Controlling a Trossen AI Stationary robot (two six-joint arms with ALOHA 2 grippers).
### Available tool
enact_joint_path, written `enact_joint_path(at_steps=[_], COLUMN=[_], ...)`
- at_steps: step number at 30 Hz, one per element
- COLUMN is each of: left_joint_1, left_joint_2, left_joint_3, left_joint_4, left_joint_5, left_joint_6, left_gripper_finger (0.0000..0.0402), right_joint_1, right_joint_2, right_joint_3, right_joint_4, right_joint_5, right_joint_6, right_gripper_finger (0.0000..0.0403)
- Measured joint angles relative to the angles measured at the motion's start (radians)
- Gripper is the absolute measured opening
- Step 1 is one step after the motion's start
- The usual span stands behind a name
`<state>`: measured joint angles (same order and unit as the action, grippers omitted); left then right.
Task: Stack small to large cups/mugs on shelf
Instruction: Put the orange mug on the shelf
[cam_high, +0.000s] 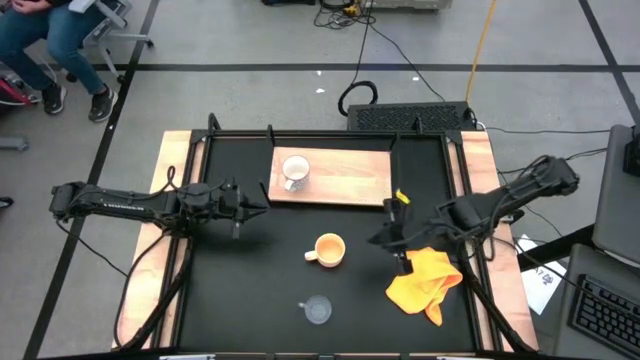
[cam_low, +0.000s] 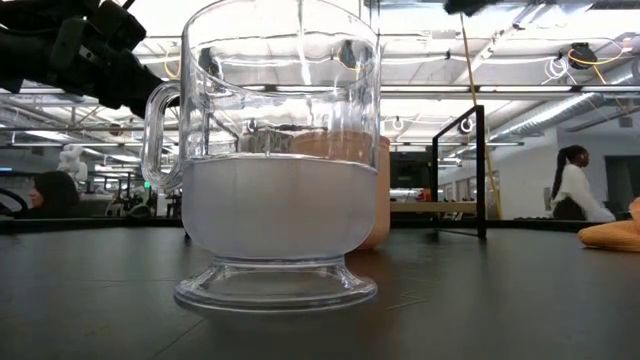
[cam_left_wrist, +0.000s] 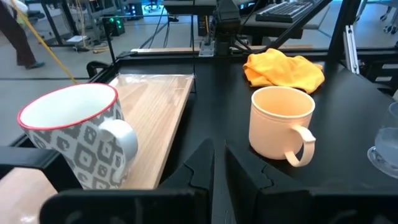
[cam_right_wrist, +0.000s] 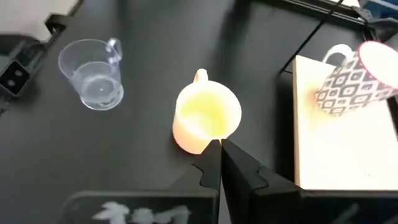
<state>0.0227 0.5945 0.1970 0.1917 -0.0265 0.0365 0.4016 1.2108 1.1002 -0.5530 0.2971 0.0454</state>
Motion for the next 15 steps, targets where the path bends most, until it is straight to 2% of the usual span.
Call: enact_joint_path(at_steps=[9, 15], left_joint_1=[0.0, 0.0], left_joint_2=[0.0, 0.0], left_joint_3=[0.0, 0.0], left_joint_4=[0.0, 0.0], left_joint_5=[-0.001, -0.001], left_joint_6=[0.033, 0.033], left_gripper_finger=[0.004, 0.004], right_joint_1=[0.053, 0.059], right_joint_2=[-0.208, -0.313], right_joint_3=[-0.385, -0.584], right_joint_4=[0.358, 0.546], right_joint_5=[0.017, 0.019], right_joint_6=[0.044, 0.048], right_gripper_finger=[0.0, 0.0])
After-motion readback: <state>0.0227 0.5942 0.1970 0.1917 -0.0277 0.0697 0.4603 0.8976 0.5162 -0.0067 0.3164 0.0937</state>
